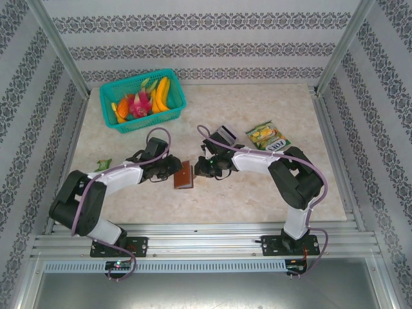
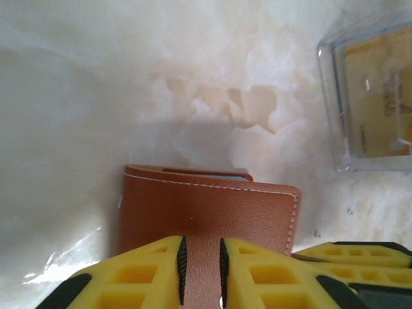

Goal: Put the credit cards into the card holder

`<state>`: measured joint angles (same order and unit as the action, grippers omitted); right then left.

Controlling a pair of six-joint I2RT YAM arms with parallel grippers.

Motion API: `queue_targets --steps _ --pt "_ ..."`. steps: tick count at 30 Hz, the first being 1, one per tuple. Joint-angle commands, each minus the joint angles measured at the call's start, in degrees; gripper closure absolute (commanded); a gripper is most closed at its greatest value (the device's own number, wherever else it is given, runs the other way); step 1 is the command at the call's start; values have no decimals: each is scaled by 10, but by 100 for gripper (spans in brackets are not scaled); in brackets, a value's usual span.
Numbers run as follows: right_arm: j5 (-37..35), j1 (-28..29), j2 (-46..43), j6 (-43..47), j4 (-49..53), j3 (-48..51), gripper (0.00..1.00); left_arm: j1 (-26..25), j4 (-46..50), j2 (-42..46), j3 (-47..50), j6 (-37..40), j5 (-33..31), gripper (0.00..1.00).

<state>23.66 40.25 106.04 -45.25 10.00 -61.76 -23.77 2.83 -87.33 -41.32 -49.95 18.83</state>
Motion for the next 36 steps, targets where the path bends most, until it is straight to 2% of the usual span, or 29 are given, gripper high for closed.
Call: queue_targets --steps 1,10,16,19,24,29,31,36 --pt "-1 -3 -9 2 5 -13 88 4 25 -26 -24 14 32 80" --pt "15 0 -13 0 -2 -22 86 4 32 -40 -10 8 9 81" --pt "38 12 1 4 -7 -47 84 4 -15 -50 15 -12 17 80" --pt "48 19 18 0 -8 -60 77 3 -26 -49 21 -18 15 81" --pt "78 21 38 -18 -36 -61 75 3 -35 -42 31 -26 11 81" --pt "74 13 15 -25 -46 -43 70 3 -39 -45 31 -27 13 81" --pt "74 7 -3 -28 -58 -28 73 3 -38 -46 30 -27 15 81" --pt "69 -15 -46 -20 -53 2 72 3 -39 -46 32 -28 15 81"
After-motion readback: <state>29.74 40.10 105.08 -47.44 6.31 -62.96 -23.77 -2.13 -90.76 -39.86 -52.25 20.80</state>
